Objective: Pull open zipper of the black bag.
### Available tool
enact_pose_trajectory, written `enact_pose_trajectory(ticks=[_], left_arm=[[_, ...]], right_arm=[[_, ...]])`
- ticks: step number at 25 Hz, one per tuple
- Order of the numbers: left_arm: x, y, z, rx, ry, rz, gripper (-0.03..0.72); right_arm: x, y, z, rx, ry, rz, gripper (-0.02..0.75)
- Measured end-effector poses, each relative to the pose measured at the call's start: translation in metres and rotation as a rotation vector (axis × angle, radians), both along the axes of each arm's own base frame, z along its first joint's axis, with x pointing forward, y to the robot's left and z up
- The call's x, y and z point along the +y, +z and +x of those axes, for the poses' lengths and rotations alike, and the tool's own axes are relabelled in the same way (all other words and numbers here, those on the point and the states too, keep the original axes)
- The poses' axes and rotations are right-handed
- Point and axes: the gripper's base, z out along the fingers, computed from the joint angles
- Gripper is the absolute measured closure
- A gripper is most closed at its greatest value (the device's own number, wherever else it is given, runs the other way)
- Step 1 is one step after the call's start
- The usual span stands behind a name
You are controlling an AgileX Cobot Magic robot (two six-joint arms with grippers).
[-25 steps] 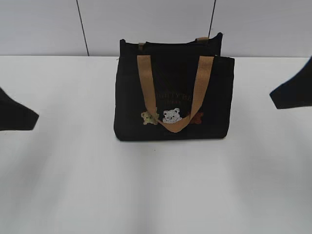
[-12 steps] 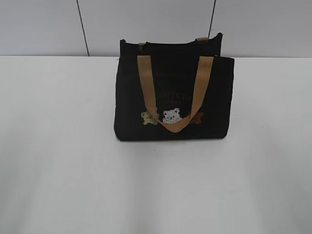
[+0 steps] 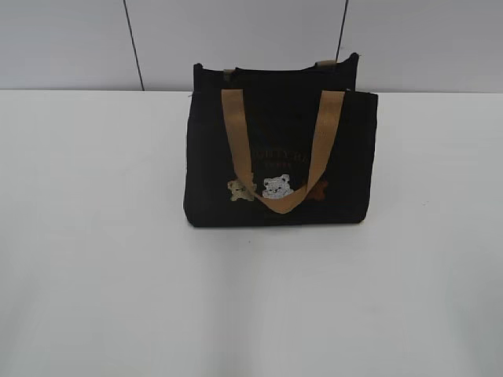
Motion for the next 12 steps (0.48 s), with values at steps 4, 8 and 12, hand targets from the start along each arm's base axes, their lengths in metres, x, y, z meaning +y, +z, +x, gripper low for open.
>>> enact_pose_trajectory(ticks=[4, 8, 12], left_arm=[[0.0015, -0.0020, -0.0070, -0.051, 0.004, -0.017, 0.113], [0.0015, -0.0025, -0.0068, -0.052, 0.004, -0.017, 0.113], [0.0015, -0.0026, -0.0069, -0.052, 0.004, -0.017, 0.113]], right_arm=[[-0.0054, -0.0020, -0.0048, -0.039, -0.050, -0.011, 0.177], [-0.0089, -0.0021, -0.0044, -0.048, -0.073, -0.045, 0.182], [-0.0079, -0.0021, -0.0046, -0.042, -0.077, -0.021, 0.182]])
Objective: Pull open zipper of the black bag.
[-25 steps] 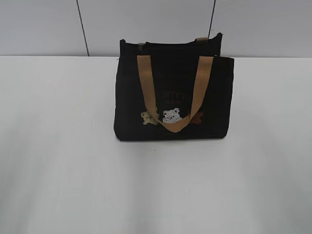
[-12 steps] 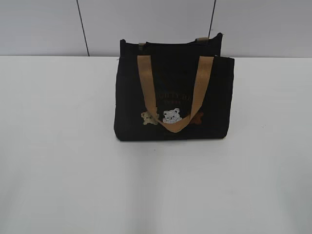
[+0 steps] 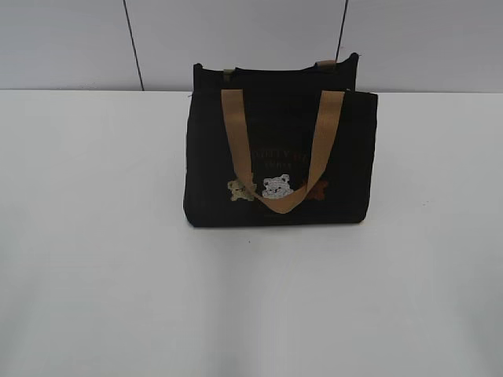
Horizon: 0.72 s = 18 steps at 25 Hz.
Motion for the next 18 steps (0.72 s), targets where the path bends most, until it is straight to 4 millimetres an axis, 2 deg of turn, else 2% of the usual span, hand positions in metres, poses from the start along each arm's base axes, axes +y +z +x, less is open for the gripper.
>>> enact_pose_trajectory(ticks=[13, 18], left_arm=[[-0.0001, 0.0001, -0.0001, -0.003, 0.023, -0.003, 0.113], [0.0012, 0.0002, -0.0071, -0.049, 0.082, -0.011, 0.105]], right_arm=[[0.0007, -0.0001, -0.0005, -0.004, -0.020, 0.015, 0.182], [0.0000, -0.0002, -0.0095, -0.070, -0.093, 0.026, 0.182]])
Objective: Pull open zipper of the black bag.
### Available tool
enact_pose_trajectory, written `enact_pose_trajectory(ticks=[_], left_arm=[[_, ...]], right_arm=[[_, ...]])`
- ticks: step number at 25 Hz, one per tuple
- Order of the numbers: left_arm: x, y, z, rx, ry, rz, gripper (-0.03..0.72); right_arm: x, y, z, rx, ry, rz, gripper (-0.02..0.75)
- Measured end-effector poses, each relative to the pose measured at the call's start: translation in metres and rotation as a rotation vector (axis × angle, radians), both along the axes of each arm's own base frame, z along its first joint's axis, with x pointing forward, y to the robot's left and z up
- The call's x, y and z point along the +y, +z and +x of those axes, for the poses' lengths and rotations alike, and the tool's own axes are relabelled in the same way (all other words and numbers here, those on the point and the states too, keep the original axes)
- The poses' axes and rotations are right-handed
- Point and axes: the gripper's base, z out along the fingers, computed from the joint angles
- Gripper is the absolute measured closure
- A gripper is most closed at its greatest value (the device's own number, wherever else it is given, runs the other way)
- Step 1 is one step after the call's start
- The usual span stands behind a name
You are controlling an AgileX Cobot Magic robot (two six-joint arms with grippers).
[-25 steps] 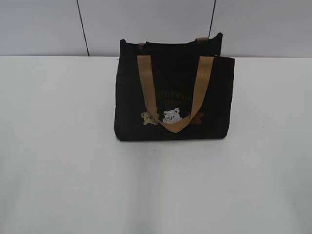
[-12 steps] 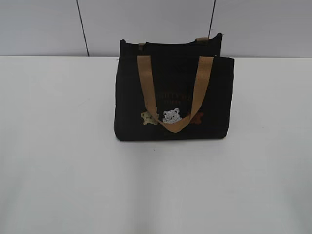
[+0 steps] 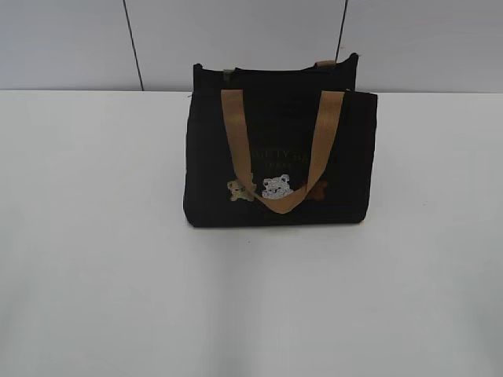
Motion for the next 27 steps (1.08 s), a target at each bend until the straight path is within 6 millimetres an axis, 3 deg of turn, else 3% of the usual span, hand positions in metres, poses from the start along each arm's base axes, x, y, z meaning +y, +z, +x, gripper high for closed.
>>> enact_pose_trajectory(ticks=[4, 27], left_arm=[[0.0007, -0.0005, -0.0093, -0.060, 0.041, -0.007, 0.111], [0.0005, -0.0007, -0.0094, -0.062, 0.058, -0.007, 0.148]], right_arm=[[0.0003, 0.0000, -0.0015, -0.014, -0.052, 0.002, 0.182], [0.0012, 0.0001, -0.0014, -0.015, -0.064, 0.011, 0.183]])
